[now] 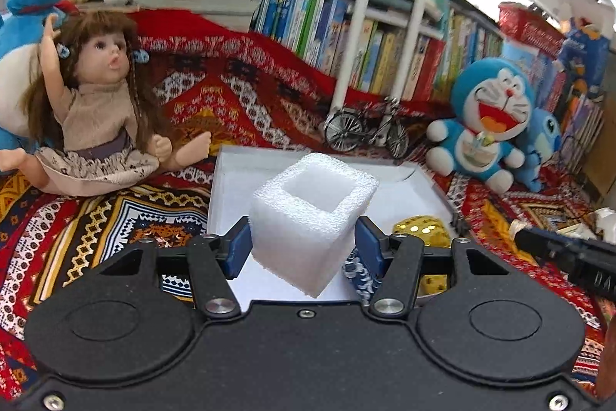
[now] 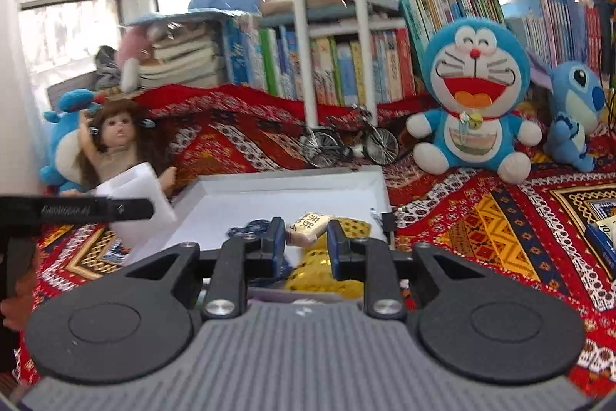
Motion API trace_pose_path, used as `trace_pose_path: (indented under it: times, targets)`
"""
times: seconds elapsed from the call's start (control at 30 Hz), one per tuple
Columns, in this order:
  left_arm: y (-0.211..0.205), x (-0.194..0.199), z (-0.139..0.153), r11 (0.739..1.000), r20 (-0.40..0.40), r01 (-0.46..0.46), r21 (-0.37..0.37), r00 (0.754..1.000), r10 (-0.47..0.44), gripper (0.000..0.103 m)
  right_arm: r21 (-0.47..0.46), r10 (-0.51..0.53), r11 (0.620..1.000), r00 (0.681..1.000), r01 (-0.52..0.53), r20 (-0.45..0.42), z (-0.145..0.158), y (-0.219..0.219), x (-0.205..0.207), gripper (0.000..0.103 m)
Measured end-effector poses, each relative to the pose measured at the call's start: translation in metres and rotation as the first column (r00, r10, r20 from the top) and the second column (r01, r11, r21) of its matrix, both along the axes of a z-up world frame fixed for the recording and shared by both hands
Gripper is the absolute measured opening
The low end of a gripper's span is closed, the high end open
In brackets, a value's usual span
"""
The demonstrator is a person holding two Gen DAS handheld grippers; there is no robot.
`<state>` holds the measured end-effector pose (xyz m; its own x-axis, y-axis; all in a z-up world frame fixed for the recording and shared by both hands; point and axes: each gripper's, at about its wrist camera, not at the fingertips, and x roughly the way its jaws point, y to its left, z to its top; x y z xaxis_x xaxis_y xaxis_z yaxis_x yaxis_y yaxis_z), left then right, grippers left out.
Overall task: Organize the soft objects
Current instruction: 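Lower the foam cube and beige block into the white box and open both tools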
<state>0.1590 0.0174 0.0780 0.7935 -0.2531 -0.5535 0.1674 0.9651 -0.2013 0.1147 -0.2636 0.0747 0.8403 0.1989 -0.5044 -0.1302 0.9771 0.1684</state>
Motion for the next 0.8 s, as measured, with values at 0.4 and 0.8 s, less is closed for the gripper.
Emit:
trace_pose_path:
  times: [0.4,0.8]
  targets:
    - [-0.016,0.030,-0.033,0.999,-0.098,0.005,0.034,0.995,-0.002,0.055,-0.004,-0.064,0.998,0.980,0.064,-0.186,-0.033,-0.017,0.053,0.028]
    - [-0.026,0.041,-0.046,0.998,-0.129,0.021,0.051,0.992,-0.014,0.055,-0.006,-0.095,0.995,0.966,0.096,-0.240,-0.044,-0.019,0.074,0.028]
